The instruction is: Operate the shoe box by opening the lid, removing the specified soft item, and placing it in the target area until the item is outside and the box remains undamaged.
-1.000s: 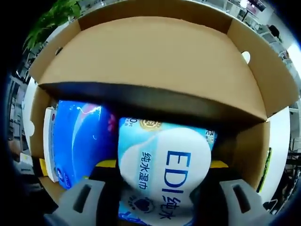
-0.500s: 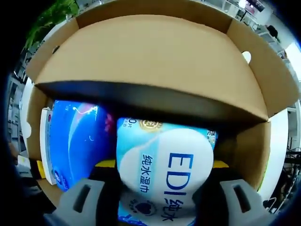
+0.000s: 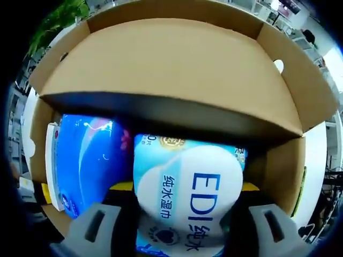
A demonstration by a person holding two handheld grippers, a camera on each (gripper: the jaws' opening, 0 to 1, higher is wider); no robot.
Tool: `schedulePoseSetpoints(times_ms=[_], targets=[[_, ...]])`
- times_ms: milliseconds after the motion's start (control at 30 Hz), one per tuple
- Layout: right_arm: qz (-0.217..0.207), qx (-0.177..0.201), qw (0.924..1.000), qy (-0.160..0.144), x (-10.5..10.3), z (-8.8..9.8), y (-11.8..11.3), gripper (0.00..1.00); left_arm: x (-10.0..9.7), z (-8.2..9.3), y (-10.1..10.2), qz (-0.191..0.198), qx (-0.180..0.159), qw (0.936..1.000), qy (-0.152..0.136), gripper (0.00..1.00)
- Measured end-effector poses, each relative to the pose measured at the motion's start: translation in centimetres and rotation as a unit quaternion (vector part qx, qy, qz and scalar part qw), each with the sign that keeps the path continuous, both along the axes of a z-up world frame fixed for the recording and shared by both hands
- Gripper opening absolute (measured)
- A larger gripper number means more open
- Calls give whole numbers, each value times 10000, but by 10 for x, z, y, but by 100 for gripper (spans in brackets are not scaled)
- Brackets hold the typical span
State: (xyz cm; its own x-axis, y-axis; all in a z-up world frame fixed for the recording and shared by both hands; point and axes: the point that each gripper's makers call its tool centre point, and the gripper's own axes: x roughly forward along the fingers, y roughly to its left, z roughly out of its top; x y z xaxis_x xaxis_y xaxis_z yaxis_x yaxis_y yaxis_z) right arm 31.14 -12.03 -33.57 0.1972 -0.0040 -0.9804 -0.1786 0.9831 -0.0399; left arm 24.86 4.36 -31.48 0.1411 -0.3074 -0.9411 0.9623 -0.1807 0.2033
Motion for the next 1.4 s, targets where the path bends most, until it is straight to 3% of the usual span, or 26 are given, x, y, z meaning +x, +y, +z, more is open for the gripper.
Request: schedulePoseSetpoints(times_ms=[400,667,933,1233,1400], targets=[[-235,44,9997,-31,-4,13,-2,61,-1,0,5,-37,-6,10000,-15,5],[-122,-65,9998,-124,-7,24,-1,61,1,0,4,-41,-9,10000,-11,5],[-69,72,9995,-296,-8,59,1,61,10,1,-4,-20,-11,10000,0,5],[242,135,9977,-622,-5,102,2,61,5,0,-1,-29,-13,10000,-8,5],[339,41,9967,-731,-8,122,-12,61,2,0,0,-83,-7,10000,3,5]])
